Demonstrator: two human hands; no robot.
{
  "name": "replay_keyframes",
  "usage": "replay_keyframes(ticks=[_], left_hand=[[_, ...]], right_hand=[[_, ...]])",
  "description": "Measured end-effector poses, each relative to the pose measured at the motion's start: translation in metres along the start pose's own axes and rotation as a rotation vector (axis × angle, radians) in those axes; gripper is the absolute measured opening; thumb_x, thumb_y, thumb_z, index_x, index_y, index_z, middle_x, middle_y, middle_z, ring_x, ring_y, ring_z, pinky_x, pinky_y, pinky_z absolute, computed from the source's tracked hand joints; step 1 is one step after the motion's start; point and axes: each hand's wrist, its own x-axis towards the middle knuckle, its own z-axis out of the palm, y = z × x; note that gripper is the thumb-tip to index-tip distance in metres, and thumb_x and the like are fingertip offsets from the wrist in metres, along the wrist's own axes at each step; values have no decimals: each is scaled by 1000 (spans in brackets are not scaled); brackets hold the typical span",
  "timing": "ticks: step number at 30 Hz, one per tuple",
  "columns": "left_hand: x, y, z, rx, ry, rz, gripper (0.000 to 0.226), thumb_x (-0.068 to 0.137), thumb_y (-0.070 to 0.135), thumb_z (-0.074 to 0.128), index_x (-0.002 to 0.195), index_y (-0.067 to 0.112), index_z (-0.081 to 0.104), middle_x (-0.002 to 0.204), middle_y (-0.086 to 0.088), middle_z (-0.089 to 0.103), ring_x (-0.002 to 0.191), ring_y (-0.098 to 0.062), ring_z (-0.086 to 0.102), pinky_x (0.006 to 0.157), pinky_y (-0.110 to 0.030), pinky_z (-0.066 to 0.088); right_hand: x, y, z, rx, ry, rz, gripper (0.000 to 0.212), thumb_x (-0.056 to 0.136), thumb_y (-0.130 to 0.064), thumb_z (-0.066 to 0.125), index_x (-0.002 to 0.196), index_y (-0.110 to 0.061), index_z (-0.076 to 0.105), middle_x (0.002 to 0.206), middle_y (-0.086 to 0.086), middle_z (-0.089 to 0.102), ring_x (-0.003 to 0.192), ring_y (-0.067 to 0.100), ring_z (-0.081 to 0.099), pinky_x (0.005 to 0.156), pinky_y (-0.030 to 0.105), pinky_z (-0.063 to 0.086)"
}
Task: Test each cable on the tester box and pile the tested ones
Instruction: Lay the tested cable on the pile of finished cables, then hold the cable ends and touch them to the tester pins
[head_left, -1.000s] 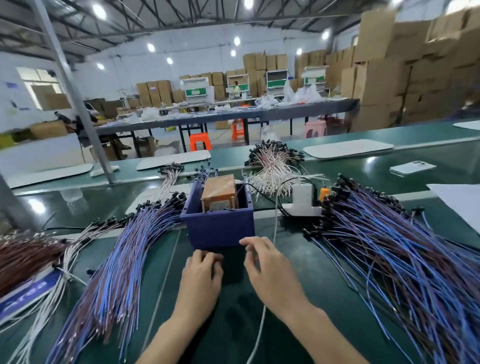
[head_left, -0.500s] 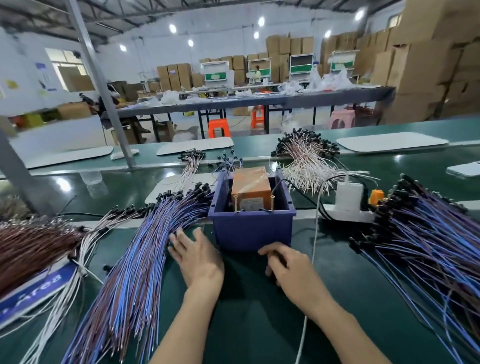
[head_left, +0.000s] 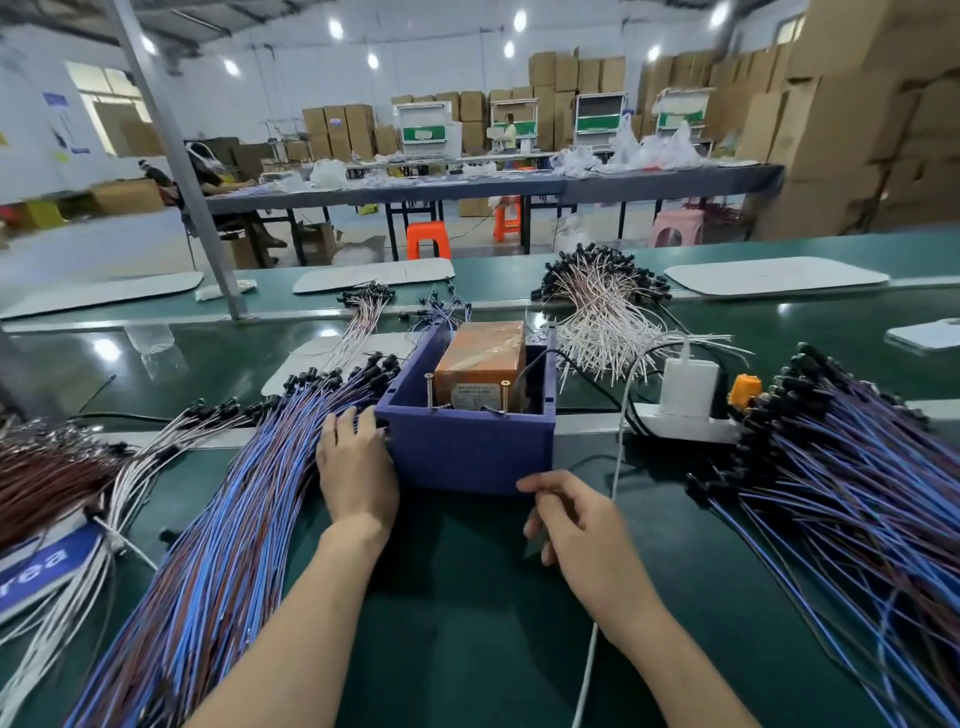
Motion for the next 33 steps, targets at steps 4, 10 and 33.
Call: replay_keyframes(ticks=[4,10,33], left_hand=[[0,0,0,-18,-22,-1,41,102,12,43,142,1,47,148,-18,46,144,-36,31,118,-44,23],[-4,4,-1,-2,-57,129,55,94,10,54,148,6,41,151,-15,41,147,-37,23,121,-50,12],[28,-11,-8,343,44,222,15,99,20,57,106,13,67,107,-11,66,105,-35,57,89,-46,41]], right_hand=[[1,-1,1,88,93,10,44,101,-10,47,95,-49,65,89,-11,67,61,11,62,49,23,46],[-1,-5,2,113,223,22,34,102,-13,48,122,-40,52,124,-7,53,83,4,66,60,18,54],[3,-6,0,177,231,111,53,103,-11,44,150,-33,38,125,-21,53,81,14,70,62,24,57]])
